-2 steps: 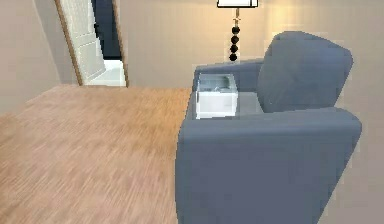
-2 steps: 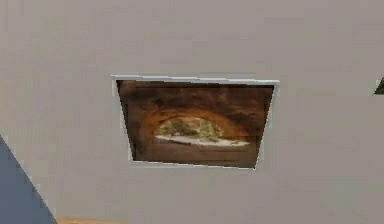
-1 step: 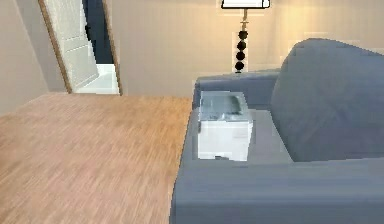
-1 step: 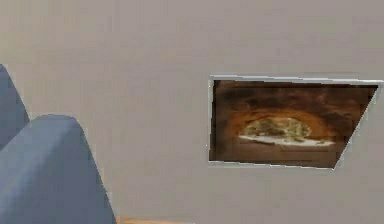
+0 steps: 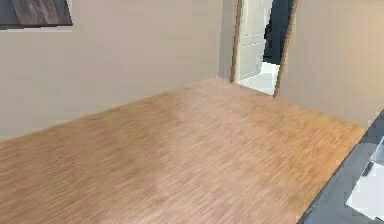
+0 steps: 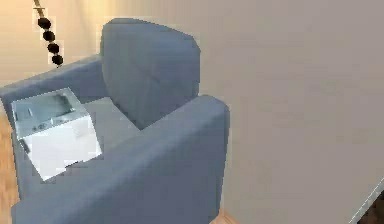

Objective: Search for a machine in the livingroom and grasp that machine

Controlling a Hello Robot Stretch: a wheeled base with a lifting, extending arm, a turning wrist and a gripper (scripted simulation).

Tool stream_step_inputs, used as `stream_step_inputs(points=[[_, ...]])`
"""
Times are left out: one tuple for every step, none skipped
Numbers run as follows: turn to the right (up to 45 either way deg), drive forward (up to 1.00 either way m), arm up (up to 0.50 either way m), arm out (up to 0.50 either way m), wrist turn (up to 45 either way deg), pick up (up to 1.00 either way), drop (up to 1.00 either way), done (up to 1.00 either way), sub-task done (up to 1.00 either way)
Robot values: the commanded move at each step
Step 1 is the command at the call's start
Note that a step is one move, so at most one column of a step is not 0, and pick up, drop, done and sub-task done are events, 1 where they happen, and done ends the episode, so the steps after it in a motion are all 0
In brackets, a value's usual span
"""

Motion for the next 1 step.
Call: stream_step_inputs(points=[[-33.0, 0.0, 0.0, 0.0, 0.0, 0.0, 0.0, 0.0, 0.0]])
